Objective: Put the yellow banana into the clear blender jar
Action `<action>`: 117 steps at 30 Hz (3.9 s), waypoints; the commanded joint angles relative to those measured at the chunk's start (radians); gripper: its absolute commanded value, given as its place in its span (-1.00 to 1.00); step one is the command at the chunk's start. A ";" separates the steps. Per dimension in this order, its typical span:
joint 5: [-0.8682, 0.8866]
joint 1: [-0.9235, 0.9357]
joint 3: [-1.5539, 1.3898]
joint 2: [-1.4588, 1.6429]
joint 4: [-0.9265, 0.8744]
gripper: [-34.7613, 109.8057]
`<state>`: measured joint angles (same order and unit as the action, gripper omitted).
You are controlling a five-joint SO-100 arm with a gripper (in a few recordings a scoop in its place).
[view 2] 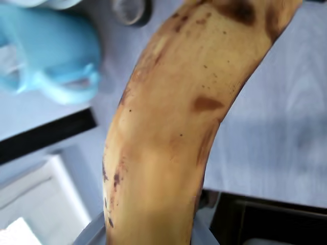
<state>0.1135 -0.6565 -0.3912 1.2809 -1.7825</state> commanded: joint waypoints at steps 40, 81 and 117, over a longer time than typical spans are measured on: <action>0.020 0.795 0.043 0.446 0.230 -0.45; -0.054 0.718 -0.936 1.097 0.114 -0.52; 0.037 0.663 -2.700 2.054 0.597 -0.52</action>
<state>0.1289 -0.0015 -3.0557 3.3042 -1.2088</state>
